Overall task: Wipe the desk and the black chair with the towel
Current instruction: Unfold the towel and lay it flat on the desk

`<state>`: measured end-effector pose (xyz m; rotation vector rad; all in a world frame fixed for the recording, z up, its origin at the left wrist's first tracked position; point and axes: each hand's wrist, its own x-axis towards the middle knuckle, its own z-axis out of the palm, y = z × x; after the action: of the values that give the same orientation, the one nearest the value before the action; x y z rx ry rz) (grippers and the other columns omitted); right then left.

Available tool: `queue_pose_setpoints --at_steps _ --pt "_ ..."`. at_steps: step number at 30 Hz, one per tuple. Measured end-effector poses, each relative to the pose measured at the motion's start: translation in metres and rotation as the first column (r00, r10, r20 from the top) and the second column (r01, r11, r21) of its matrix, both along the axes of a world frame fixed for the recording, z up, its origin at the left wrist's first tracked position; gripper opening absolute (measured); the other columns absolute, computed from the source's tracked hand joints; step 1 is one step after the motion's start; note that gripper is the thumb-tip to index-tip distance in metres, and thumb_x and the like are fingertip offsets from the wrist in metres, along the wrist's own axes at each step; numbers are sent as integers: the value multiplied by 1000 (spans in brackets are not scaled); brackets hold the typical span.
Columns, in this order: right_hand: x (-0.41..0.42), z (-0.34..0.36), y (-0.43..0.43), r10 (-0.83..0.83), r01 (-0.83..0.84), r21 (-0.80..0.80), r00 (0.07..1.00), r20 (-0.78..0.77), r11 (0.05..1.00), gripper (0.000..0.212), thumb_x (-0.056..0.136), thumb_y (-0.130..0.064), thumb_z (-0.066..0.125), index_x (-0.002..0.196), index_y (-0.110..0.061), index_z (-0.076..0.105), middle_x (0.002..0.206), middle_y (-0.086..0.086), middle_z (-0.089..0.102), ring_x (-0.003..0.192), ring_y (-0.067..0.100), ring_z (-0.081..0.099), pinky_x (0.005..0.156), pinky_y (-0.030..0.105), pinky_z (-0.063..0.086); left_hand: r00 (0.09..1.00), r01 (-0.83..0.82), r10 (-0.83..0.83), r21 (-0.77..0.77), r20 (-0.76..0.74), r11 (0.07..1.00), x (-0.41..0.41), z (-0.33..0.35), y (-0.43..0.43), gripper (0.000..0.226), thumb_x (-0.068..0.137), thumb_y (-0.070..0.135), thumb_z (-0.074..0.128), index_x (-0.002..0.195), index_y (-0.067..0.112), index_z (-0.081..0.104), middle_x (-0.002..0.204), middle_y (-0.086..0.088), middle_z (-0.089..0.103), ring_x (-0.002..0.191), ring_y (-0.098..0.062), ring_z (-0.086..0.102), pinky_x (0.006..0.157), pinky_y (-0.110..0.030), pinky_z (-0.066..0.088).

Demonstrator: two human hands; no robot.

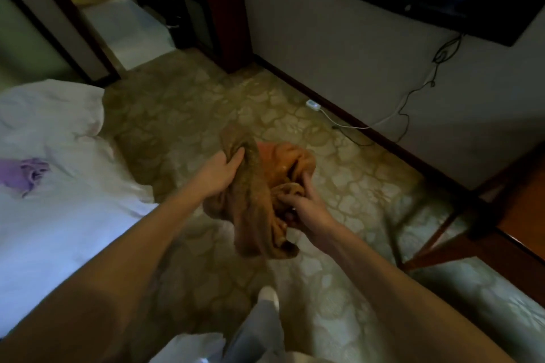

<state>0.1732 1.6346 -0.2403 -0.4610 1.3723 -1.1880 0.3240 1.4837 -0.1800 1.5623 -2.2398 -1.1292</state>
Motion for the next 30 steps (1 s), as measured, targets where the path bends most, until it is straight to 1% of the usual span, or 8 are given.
queue_pose_setpoints --at_steps 5,9,13,16,18,23,26,30 --pt "-84 -28 -68 -456 460 51 887 -71 887 63 94 -5 57 152 -25 40 111 18 73 83 32 72 61 37 60 940 234 -214 -44 264 971 -68 -17 -101 54 109 48 40 81 8 64 87 -17 68 98 -36 68 75 -33 45" --pt "-174 -41 -102 -800 805 82 593 -85 588 36 90 -11 65 126 -7 58 109 17 71 94 31 70 68 33 54 923 365 -303 290 -238 885 -148 -11 -145 30 108 18 52 87 17 73 74 12 76 74 -3 71 67 -11 50" --pt "-237 -34 -108 -894 891 81 446 31 447 70 80 -28 82 137 -13 43 125 12 67 111 27 68 82 38 56 871 394 -140 497 -472 773 -238 -3 -161 13 99 10 61 98 9 74 86 -4 77 75 -11 71 67 -20 56" --pt "-250 -36 -104 -886 875 153 464 11 460 65 90 -40 75 136 -14 37 125 8 68 113 22 66 94 44 52 798 500 -93 569 -596 652 -306 17 -162 20 97 11 51 101 4 69 82 -6 74 70 -12 69 65 -24 58" --pt "-256 -37 -106 -811 786 208 577 96 583 63 95 -57 61 140 -14 50 121 5 73 118 22 65 94 42 47 760 578 -74 620 -646 530 -343 25 -160 33 96 8 37 105 3 68 86 -6 75 75 -16 71 72 -28 59" --pt "-289 -33 -125 -727 721 159 612 310 675 53 97 -67 48 96 -19 70 91 6 64 105 25 63 104 45 47 717 688 -187 635 -672 352 -425 14 -145 49 89 41 57 115 3 73 119 -12 74 112 -24 70 103 -38 51" --pt "-329 -37 -134 -856 867 108 448 259 486 14 102 -25 59 94 -16 67 86 10 63 85 23 63 83 41 57 723 690 -384 625 -574 366 -477 -7 -147 67 95 64 42 125 12 71 126 -5 74 122 -18 67 105 -34 52" --pt "-401 -54 -139 -996 994 98 40 78 48 16 94 -16 73 105 -11 62 107 22 71 85 25 69 66 34 58 719 693 -520 528 -461 490 -540 -39 -176 37 110 25 38 88 6 62 80 2 69 93 -22 59 77 -27 49"
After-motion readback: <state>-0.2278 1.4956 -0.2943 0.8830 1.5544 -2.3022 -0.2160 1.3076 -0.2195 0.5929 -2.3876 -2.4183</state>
